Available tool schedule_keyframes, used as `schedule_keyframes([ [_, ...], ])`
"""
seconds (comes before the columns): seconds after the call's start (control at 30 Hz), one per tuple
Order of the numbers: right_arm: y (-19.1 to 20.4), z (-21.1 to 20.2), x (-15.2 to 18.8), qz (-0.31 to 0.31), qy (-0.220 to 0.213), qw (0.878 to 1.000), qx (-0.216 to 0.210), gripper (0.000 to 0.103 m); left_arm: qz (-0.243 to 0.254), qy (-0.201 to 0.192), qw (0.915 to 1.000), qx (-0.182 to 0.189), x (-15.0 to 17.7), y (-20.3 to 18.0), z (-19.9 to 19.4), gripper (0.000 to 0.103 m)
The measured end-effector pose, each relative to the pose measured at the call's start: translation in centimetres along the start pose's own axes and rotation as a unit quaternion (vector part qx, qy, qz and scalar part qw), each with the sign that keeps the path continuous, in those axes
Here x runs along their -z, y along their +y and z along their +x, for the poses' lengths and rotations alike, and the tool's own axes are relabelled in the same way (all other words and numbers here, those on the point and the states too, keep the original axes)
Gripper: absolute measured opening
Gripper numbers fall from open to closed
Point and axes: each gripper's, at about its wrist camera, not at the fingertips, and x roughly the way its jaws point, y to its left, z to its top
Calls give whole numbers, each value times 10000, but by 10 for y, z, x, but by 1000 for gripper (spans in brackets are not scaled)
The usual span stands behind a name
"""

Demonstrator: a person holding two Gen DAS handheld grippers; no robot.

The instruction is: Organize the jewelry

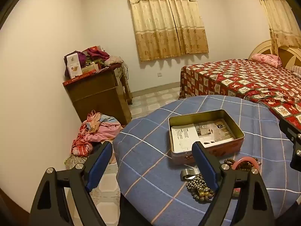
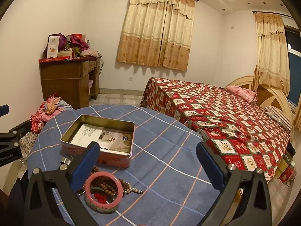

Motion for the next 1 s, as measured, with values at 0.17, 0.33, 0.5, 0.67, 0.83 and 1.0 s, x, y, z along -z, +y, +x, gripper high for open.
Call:
schedule_keyframes([
  [0.17, -1, 0, 0, -10, -9, 10000, 14, 103, 48, -49, 10000, -49, 1, -2, -3, 86],
  [0.33, -2, 2, 0, 0, 4, 10000, 3, 103, -36, -11, 10000, -41, 1, 5, 1, 86],
  [0.5, -2, 2, 0, 18, 11, 10000, -3, 103, -30, -3, 10000, -25, 0, 6, -3, 86],
  [0.67, -1, 2, 0, 20, 10, 10000, -1, 103, 0, 6, 10000, -36, -1, 4, 1, 86],
  [0.83, -1, 1, 1, 20, 16, 10000, -7, 103, 9, 17, 10000, -70, -1, 5, 2, 86],
  [1.0, -2, 3, 3, 25, 22, 10000, -16, 103, 13, 17, 10000, -77, 0, 5, 2, 86],
])
